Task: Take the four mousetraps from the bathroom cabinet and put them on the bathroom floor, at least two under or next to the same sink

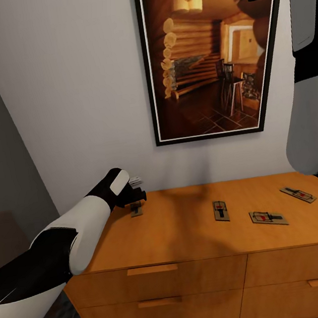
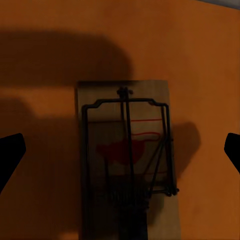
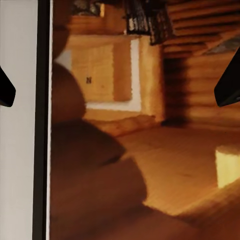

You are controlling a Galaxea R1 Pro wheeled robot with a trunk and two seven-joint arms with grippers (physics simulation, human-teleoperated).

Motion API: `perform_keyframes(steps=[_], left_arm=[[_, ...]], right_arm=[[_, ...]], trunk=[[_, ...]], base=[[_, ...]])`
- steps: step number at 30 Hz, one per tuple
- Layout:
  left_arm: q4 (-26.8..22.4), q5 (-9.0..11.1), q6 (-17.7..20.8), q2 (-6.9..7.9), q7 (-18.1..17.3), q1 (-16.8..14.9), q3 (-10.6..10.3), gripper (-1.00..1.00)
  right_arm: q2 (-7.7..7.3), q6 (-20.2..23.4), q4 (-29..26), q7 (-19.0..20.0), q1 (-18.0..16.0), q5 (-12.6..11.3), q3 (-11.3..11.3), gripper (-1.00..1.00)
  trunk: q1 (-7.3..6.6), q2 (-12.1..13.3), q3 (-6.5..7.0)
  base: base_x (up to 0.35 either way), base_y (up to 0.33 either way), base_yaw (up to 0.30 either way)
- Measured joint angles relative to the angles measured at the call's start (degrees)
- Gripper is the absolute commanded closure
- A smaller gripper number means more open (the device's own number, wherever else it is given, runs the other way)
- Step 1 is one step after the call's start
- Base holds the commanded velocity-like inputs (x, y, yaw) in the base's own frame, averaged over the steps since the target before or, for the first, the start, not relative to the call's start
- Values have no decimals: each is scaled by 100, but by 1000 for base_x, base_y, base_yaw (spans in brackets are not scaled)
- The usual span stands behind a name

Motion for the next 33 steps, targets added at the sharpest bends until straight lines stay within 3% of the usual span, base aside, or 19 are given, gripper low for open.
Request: perform_keyframes(steps=[23,28,33], left_arm=[[0,0,-12,0,1,1,0,-100],[-78,-50,0,-1,-3,-4,-21,-100],[-80,-41,-5,-1,-2,-4,-20,-100]], right_arm=[[3,0,0,0,0,0,0,-100],[2,0,0,0,0,0,0,-100],[7,0,-1,0,0,0,0,-100]], trunk=[[0,0,0],[108,-201,-88],[109,-202,-88]], base=[[0,0,0],[0,0,0],[0,0,0]])
